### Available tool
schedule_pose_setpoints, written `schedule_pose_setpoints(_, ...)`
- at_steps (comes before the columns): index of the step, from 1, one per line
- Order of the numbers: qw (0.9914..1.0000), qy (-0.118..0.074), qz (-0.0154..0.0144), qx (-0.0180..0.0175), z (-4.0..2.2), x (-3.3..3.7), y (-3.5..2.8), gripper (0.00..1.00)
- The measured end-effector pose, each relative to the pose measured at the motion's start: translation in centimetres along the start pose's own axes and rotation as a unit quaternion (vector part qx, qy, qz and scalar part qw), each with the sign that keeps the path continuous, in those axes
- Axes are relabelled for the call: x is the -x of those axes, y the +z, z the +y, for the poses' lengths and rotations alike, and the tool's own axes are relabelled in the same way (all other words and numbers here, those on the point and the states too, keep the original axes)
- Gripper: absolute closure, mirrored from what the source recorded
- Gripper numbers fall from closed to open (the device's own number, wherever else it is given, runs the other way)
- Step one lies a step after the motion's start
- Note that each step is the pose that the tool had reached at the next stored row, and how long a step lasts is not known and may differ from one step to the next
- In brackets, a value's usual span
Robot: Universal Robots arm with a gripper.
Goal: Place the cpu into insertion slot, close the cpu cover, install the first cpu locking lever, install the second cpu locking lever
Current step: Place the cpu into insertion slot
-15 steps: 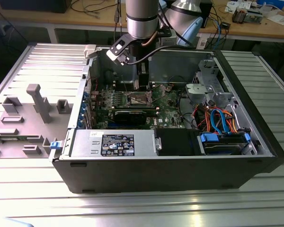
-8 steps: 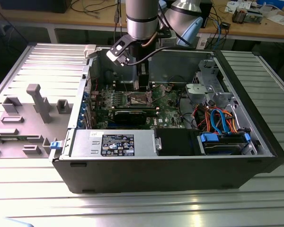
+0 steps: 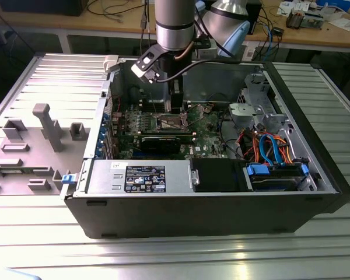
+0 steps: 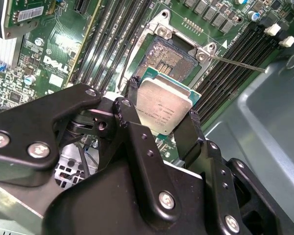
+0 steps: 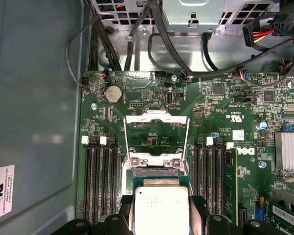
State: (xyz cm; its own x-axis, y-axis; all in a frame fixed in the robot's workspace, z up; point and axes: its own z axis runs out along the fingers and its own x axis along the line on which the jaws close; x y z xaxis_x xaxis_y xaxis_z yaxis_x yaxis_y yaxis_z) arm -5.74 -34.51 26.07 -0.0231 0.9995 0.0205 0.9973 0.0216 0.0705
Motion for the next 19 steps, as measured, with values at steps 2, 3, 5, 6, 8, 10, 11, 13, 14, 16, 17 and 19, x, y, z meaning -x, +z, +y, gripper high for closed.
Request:
schedule_pose_setpoints(2,1.0,0.0,0.0,0.0,-0.01,0.0,0.06,0.45)
schedule_pose_setpoints(3,1.0,0.0,0.0,0.0,-0.01,0.0,0.07,0.45)
schedule_pose_setpoints(5,1.0,0.0,0.0,0.001,-0.01,0.0,0.08,0.45)
schedule_pose_setpoints(6,1.0,0.0,0.0001,0.0013,-0.01,0.0,0.09,0.45)
schedule_pose_setpoints(8,1.0,0.0,0.0,0.0022,-0.02,0.0,0.08,0.45)
schedule_pose_setpoints(10,1.0,0.0,0.0,0.0027,-0.02,0.0,0.08,0.45)
schedule_pose_setpoints(11,1.0,0.0,0.0,0.0027,-0.02,0.0,0.08,0.45)
schedule_pose_setpoints(13,1.0,0.0,0.0,0.0027,-0.02,0.0,0.08,0.45)
schedule_pose_setpoints(14,1.0,0.0,0.0,0.0027,-0.03,0.0,0.08,0.45)
schedule_pose_setpoints(16,1.0,0.0,-0.0001,0.0027,-0.05,-0.14,0.23,0.45)
schedule_pose_setpoints(17,1.0,0.0,0.0,0.0027,-0.05,-0.25,0.43,0.45)
schedule_pose_setpoints(19,1.0,0.002,-0.0001,0.0027,-0.06,-0.43,0.72,0.45)
